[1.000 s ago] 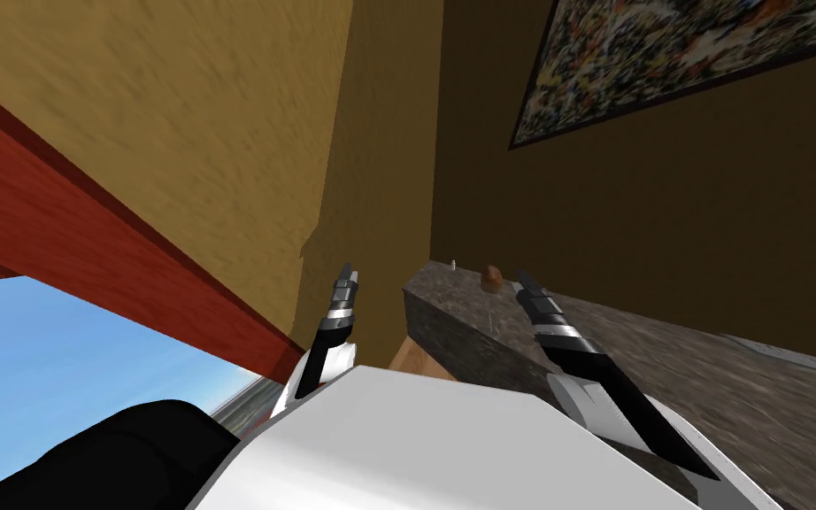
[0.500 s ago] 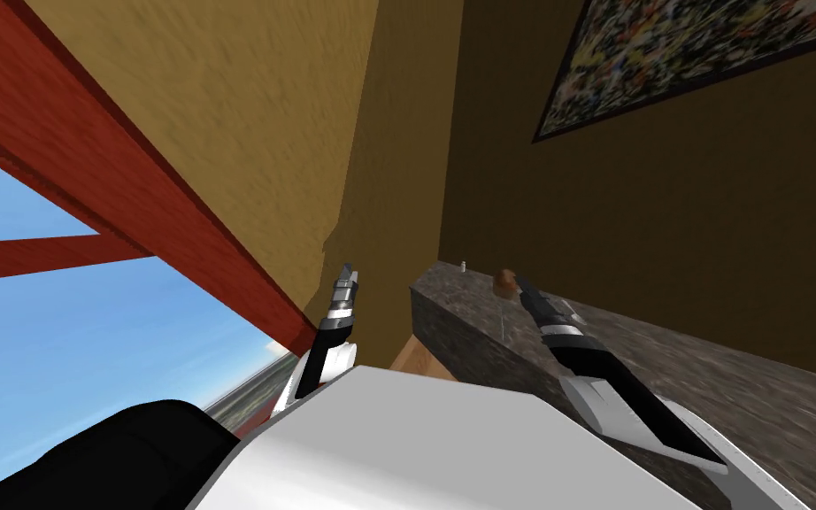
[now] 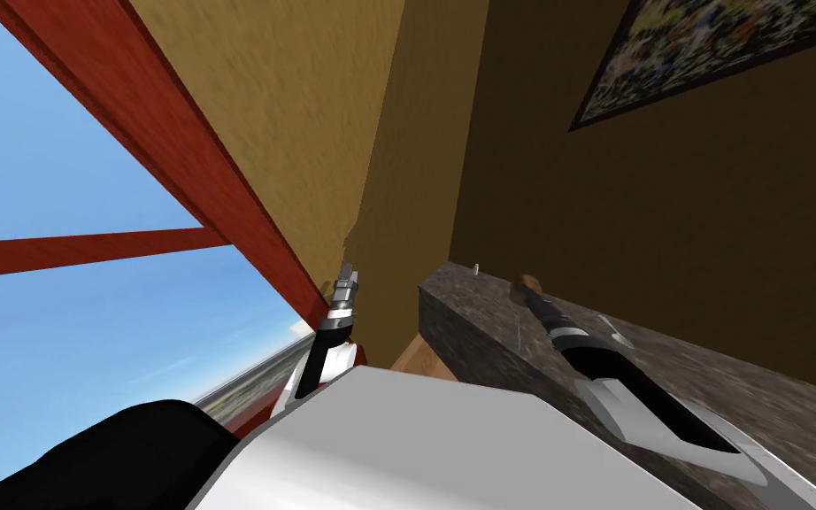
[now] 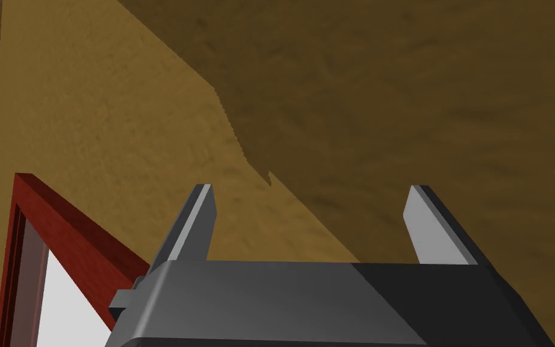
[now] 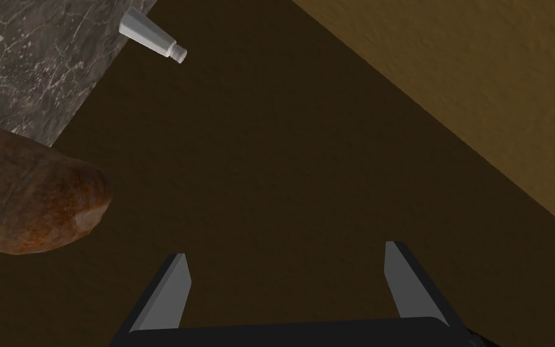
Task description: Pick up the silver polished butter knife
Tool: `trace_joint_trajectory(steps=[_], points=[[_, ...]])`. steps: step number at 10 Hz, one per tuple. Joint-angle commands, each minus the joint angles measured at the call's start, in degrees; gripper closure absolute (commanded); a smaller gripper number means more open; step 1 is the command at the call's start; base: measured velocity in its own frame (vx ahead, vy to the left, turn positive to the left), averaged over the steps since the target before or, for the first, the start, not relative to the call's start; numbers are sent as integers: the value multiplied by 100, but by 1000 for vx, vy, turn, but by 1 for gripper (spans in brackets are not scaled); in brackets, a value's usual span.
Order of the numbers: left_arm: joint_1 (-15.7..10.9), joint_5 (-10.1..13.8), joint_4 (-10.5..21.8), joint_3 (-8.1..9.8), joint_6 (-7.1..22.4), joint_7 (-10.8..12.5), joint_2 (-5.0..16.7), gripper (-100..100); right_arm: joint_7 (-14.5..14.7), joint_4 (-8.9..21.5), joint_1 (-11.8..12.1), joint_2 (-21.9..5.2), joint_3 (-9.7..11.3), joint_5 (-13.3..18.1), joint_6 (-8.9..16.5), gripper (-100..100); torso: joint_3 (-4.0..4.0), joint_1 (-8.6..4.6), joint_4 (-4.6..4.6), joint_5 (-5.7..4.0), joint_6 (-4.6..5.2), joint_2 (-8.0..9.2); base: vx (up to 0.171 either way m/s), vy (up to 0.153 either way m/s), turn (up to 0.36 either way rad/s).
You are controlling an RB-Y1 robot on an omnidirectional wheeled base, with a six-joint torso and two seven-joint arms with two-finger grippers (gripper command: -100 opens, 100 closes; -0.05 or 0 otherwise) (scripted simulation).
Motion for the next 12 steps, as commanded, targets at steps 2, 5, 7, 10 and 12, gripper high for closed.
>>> trace_joint_trajectory(steps=[2, 5, 7, 10, 12], points=[[1, 0, 0, 1, 0, 0, 0, 0, 166, 244, 78, -291, -127, -166, 433, -100, 0, 0, 0, -1, 7, 0, -22, 12, 146], [0, 0, 0, 0, 0, 0, 0, 0, 270, 389, 118, -465, -199, -278, 849, -100, -2, 1, -1, 0, 1, -3, -16, 11, 170], [1, 0, 0, 0, 0, 0, 0, 0, 374, 540, 161, -633, -267, -396, 1142, -100, -1, 1, 0, 0, 4, -1, -16, 11, 158], [2, 0, 0, 1, 0, 0, 0, 0, 583, 850, 254, -949, -389, -652, 1583, -100, -1, 0, 0, 0, 8, -3, -14, 16, 171], [1, 0, 0, -2, 0, 1, 1, 0, 688, 1010, 304, -1097, -443, -788, 1866, -100, -2, 2, 0, 0, 5, -4, -9, 10, 123]])
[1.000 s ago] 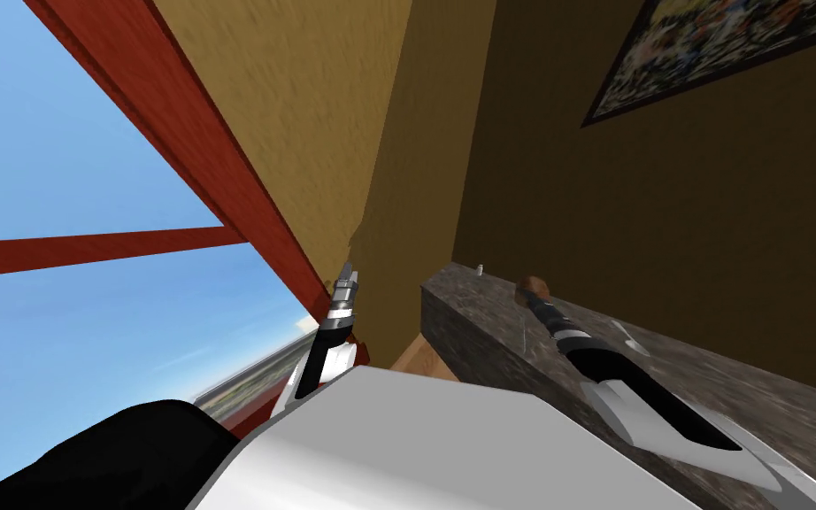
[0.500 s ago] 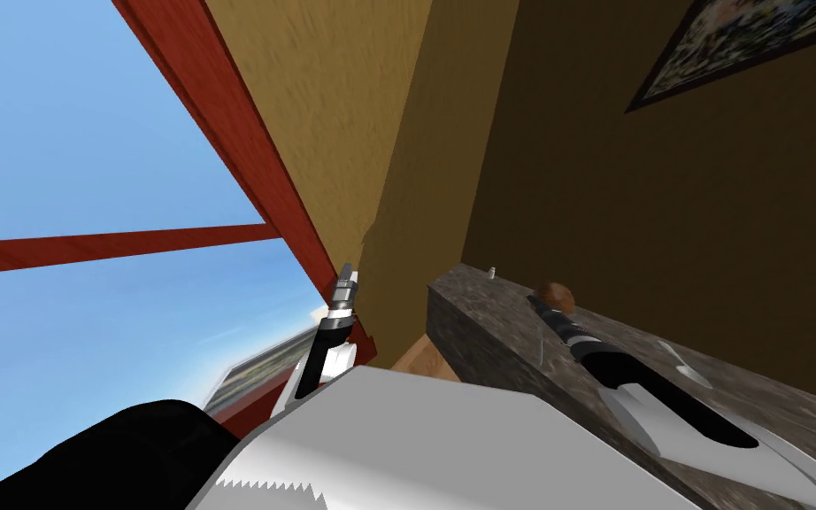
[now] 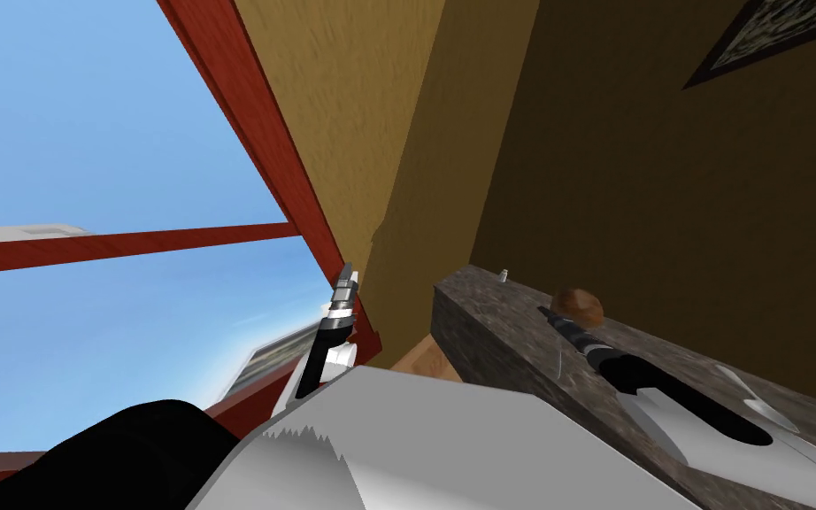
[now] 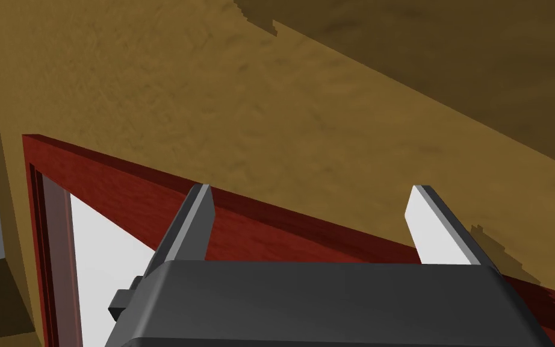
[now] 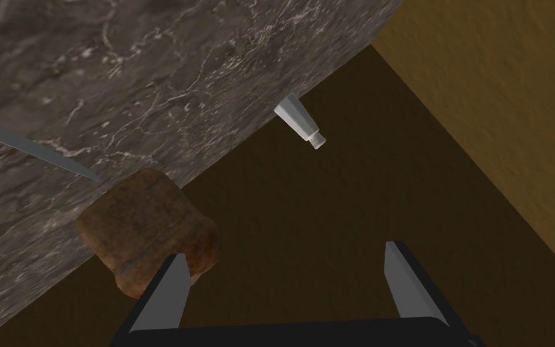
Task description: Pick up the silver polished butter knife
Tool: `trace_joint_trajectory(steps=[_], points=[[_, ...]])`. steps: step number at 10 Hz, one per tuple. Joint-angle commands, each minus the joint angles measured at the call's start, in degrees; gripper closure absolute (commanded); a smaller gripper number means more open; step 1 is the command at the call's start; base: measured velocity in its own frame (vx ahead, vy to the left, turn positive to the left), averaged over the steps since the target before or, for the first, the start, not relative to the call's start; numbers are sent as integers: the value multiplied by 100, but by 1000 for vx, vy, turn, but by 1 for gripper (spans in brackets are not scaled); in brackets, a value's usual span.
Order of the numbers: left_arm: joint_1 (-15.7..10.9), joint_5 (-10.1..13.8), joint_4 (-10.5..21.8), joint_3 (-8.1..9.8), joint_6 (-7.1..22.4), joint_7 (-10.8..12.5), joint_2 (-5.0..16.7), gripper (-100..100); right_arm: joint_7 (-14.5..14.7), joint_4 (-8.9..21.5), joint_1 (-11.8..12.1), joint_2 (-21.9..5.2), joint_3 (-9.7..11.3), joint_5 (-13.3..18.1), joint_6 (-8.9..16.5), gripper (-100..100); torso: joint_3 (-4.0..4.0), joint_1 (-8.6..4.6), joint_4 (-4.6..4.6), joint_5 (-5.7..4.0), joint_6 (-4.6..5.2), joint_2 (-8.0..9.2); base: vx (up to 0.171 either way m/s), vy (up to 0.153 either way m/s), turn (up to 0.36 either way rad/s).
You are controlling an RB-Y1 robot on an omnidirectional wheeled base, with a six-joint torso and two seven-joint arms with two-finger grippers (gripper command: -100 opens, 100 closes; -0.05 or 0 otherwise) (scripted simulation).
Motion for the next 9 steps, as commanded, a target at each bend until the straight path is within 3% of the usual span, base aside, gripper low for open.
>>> trace_joint_trajectory(steps=[1, 6, 7, 9], points=[[0, 0, 0, 0, 0, 0, 0, 0, 45, -61, 86, -68, -74, -75, 286, -100, 0, 0, 0, 0, 0, 0, -4, 2, 132], [-24, -4, 1, -51, 1, 13, 9, 0, 348, 417, 243, -477, -206, -505, 1045, -100, 49, 121, 21, 36, -58, 77, -9, 14, 139], [-32, -6, 3, -69, 1, 16, 12, 0, 348, 417, 243, -477, -206, -505, 1085, -100, 59, 148, 25, 43, -81, 93, -5, 12, 96], [-39, -8, 6, -91, 3, 22, 16, 0, 539, 728, 351, -722, -272, -797, 1504, -100, 75, 195, 34, 56, -103, 117, -5, 13, 168]])
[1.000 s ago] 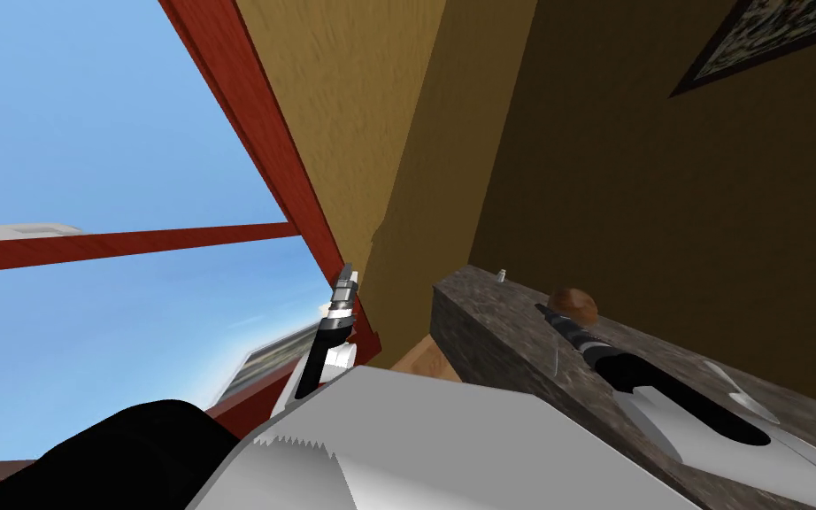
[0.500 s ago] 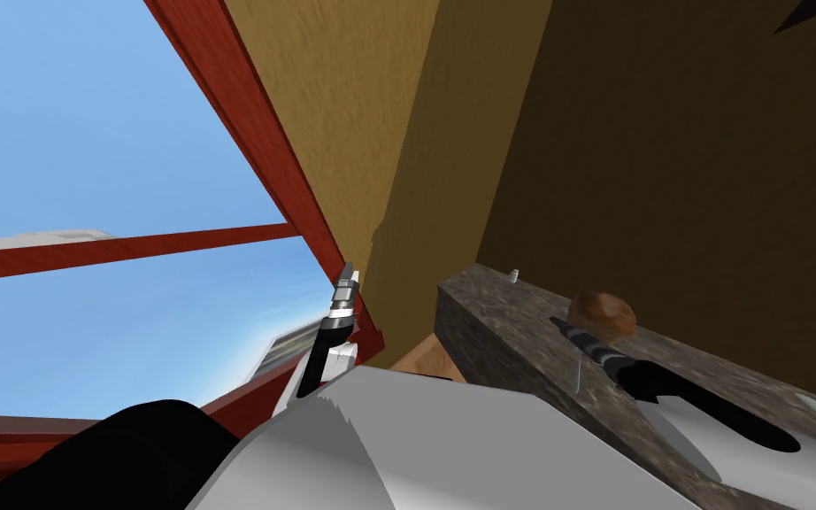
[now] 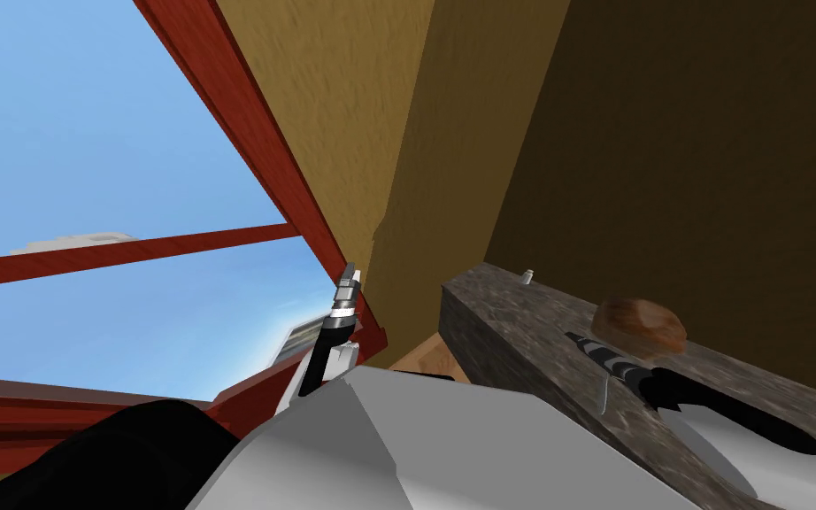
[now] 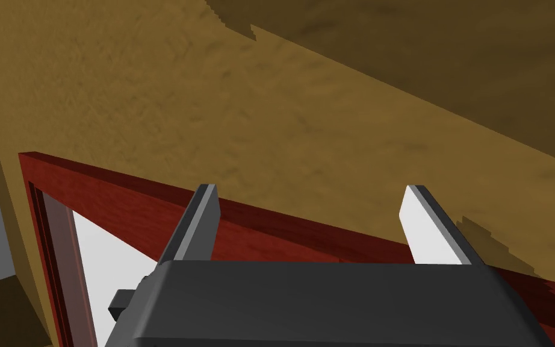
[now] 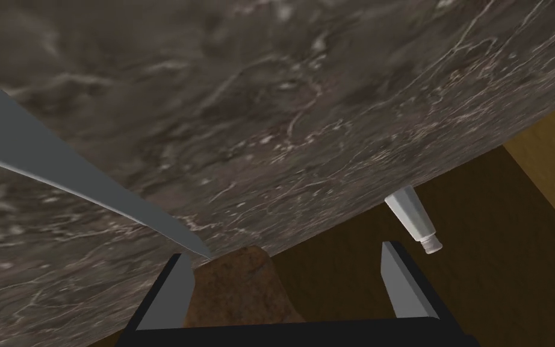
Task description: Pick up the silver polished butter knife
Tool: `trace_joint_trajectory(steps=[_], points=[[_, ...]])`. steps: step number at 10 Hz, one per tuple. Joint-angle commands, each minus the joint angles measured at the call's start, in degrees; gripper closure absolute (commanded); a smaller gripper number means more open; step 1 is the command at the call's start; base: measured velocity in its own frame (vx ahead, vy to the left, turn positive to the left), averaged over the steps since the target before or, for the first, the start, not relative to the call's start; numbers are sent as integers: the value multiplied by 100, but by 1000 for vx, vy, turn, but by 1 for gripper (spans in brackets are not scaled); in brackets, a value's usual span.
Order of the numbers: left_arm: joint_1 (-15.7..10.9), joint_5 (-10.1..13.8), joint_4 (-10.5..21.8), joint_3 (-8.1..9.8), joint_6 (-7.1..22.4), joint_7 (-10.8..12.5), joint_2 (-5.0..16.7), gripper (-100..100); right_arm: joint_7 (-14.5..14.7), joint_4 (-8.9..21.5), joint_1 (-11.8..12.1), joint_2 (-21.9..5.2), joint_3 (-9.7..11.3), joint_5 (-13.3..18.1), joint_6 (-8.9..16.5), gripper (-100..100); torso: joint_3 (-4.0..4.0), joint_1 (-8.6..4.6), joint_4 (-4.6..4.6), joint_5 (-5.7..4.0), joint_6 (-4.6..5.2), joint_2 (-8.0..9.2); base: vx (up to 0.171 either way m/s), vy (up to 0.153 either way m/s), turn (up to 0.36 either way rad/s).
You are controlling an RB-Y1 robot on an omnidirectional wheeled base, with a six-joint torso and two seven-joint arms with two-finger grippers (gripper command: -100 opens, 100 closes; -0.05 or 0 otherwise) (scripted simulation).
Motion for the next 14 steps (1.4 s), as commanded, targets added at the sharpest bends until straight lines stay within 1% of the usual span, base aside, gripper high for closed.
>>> trace_joint_trajectory(steps=[1, 2, 3, 4, 5, 6, 7, 8, 9, 10, 12, 14], points=[[0, 0, 0, 0, 0, 0, 0, 0, 73, 175, 55, -148, -35, -170, 173, -100, 0, 0, 0, 0, 0, 0, -1, 10, 82], [-9, -4, 9, -48, 3, 11, 8, 0, 163, 324, 109, -262, -62, -314, 381, -100, 3, -4, -4, -25, -26, 10, 1, 18, 136], [-17, -10, 21, -100, 8, 22, 16, 0, 249, 457, 161, -368, -85, -455, 520, -100, 9, 5, -6, -47, -57, 24, 1, 16, 164], [-26, -16, 34, -160, 14, 33, 27, 0, 249, 467, 161, -368, -85, -455, 588, -100, 17, 19, -10, -76, -83, 45, 2, 10, 85], [-34, -25, 39, -213, 16, 40, 37, 0, 249, 467, 161, -368, -85, -455, 588, -100, 17, 21, -17, -105, -104, 53, -2, 8, 32], [-45, -32, 38, -254, 14, 45, 45, 0, 330, 604, 211, -467, -105, -591, 775, -100, 14, 19, -29, -127, -114, 58, 0, 10, 114], [-62, -41, 37, -314, 13, 52, 57, 0, 330, 604, 211, -467, -105, -591, 775, -100, 11, 25, -44, -153, -135, 69, -2, 9, 68], [-73, -48, 37, -355, 11, 57, 65, 0, 407, 733, 259, -558, -122, -720, 925, -100, 10, 36, -56, -177, -141, 80, -5, 13, 104], [-85, -54, 37, -396, 9, 62, 73, 0, 478, 853, 305, -640, -136, -843, 1109, -100, 11, 49, -65, -194, -159, 90, -3, 18, 121], [-97, -60, 38, -436, 8, 68, 81, 0, 478, 853, 305, -640, -136, -843, 1109, -100, 12, 68, -71, -208, -184, 99, -7, 26, 65], [-103, -64, 43, -466, 10, 73, 86, 0, 603, 1063, 387, -778, -158, -1062, 1384, -100, 19, 110, -68, -203, -204, 110, -1, 15, 91], [-125, -76, 45, -551, 7, 85, 102, 0, 702, 1229, 454, -884, -173, -1237, 1596, -100, 19, 135, -79, -230, -243, 122, 4, 8, 114]])
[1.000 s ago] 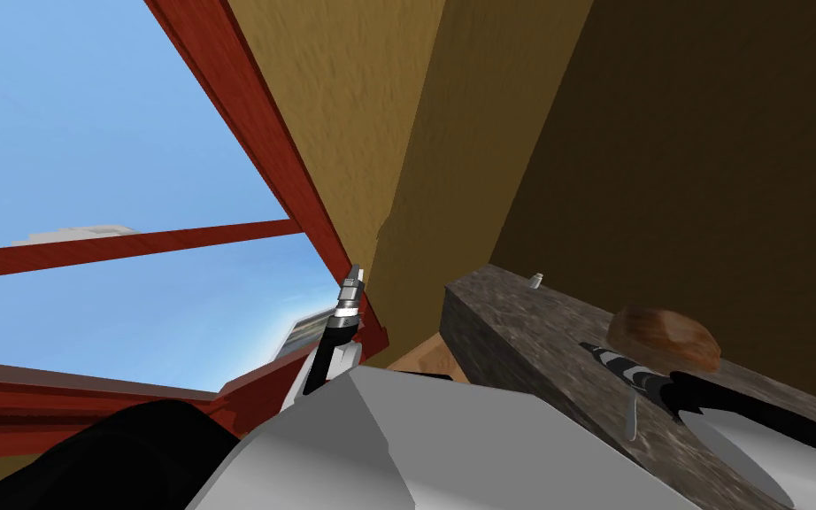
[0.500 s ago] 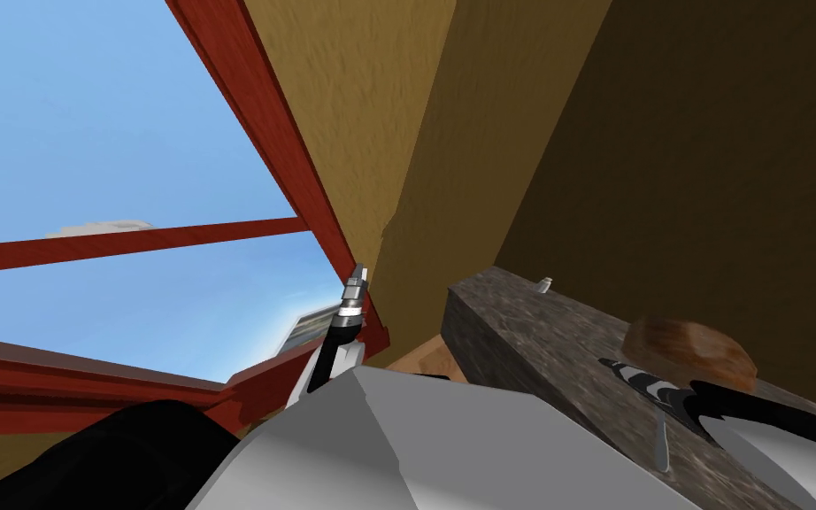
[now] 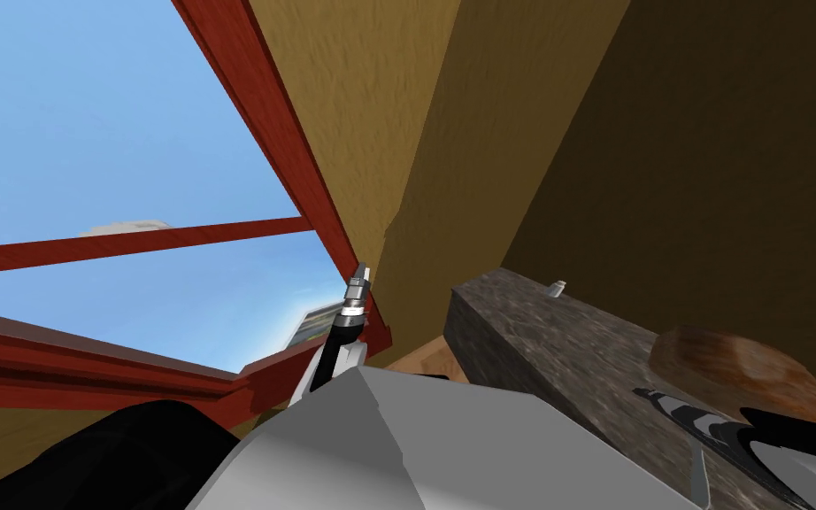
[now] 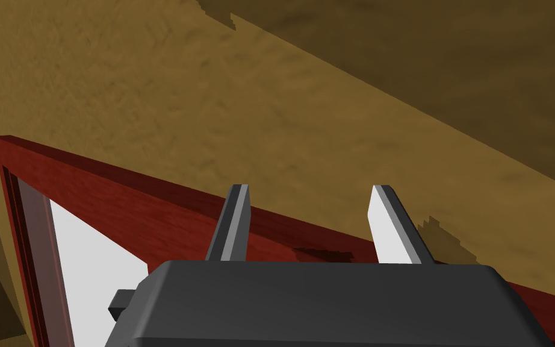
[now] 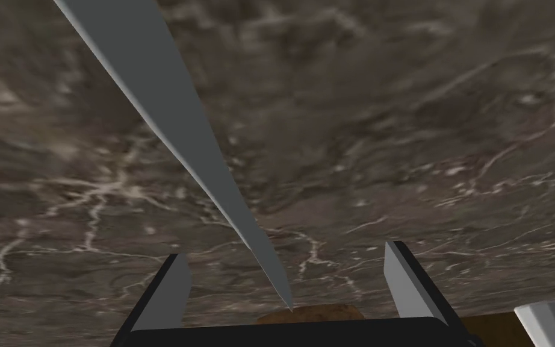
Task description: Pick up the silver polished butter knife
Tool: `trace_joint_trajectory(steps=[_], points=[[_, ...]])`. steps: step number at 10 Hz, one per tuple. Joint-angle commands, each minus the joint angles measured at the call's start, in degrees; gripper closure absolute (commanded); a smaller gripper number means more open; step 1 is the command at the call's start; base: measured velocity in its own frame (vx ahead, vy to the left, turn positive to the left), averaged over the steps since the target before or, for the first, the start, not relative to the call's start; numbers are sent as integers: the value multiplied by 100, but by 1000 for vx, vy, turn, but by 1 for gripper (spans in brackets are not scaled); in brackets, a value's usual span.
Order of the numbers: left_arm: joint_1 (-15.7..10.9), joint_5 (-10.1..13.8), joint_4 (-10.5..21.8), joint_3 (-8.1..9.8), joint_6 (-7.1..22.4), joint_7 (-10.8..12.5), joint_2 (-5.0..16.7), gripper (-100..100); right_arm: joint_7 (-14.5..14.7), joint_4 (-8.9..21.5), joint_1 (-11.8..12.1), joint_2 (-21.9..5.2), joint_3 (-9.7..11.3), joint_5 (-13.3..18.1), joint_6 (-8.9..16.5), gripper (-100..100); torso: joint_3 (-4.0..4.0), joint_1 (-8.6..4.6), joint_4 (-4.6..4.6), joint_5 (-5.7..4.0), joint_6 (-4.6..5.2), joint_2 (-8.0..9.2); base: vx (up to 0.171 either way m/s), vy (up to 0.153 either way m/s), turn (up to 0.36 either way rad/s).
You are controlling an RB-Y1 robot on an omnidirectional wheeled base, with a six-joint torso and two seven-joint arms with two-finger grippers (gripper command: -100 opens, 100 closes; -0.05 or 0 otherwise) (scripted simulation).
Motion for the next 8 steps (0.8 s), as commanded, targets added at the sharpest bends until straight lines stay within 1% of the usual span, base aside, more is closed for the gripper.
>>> trace_joint_trajectory(steps=[1, 3, 4, 5, 6, 7, 8], points=[[0, 0, 0, 0, 0, 0, 0, 0, 70, 207, 36, -48, 41, -90, 184, -100, 0, 0, 0, 0, 0, 0, 4, 11, 75], [-15, -13, 0, -80, -6, 9, 16, 0, 128, 305, 77, -111, 35, -197, 305, -100, -3, 19, -14, -37, -6, 10, 3, 12, 55], [-22, -19, 1, -117, -8, 13, 24, 0, 142, 235, 60, -118, -7, -207, 191, -100, -3, 31, -21, -53, -7, 17, 1, 1, 10], [-22, -20, 1, -123, -10, 15, 25, 0, 150, 237, 67, -120, -11, -214, 200, 0, -3, 34, -22, -56, -6, 18, 0, 0, 0], [-22, -20, 1, -123, -9, 14, 25, 0, 118, 460, 17, -13, 103, -119, 133, -100, -3, 34, -22, -56, -6, 17, 20, -77, 41], [-24, -21, 1, -126, -10, 15, 26, 0, 107, 534, 1, 23, 140, -87, 110, -100, -7, 1, -25, -67, -9, 12, 49, -126, 54], [-23, -21, 1, -126, -10, 15, 26, 0, 86, 683, -32, 95, 216, -24, 65, -100, -15, -44, -29, -87, -9, -1, 49, -124, 40]])
